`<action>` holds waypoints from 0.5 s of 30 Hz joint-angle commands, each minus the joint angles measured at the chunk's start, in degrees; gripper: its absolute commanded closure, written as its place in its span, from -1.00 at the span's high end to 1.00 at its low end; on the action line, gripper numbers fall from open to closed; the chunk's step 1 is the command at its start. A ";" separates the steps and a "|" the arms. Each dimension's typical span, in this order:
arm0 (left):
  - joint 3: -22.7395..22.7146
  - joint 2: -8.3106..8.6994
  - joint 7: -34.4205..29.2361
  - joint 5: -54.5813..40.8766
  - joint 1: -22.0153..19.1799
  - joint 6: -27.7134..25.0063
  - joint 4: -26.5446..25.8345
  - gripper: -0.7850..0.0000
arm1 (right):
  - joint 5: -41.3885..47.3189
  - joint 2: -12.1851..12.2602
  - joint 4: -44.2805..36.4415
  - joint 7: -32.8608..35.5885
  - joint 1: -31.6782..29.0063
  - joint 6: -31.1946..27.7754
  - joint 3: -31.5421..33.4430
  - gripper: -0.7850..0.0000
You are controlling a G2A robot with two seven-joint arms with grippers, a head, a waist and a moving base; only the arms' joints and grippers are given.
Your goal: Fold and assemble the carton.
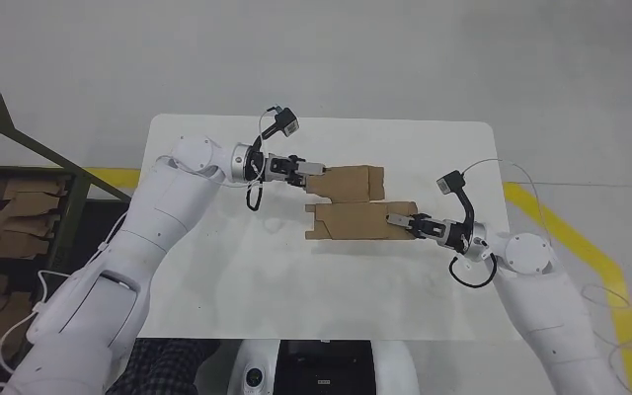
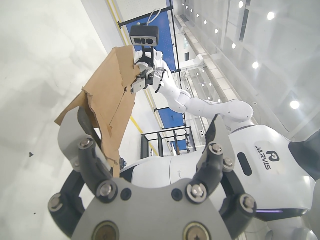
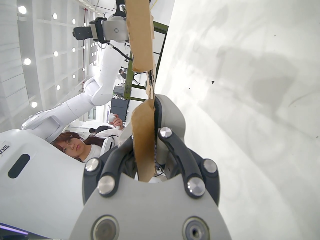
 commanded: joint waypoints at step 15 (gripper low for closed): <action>0.68 -0.96 5.04 6.52 -0.62 0.97 1.13 -0.24 | 1.36 0.25 -0.34 -0.68 -0.31 0.40 0.36 -1.00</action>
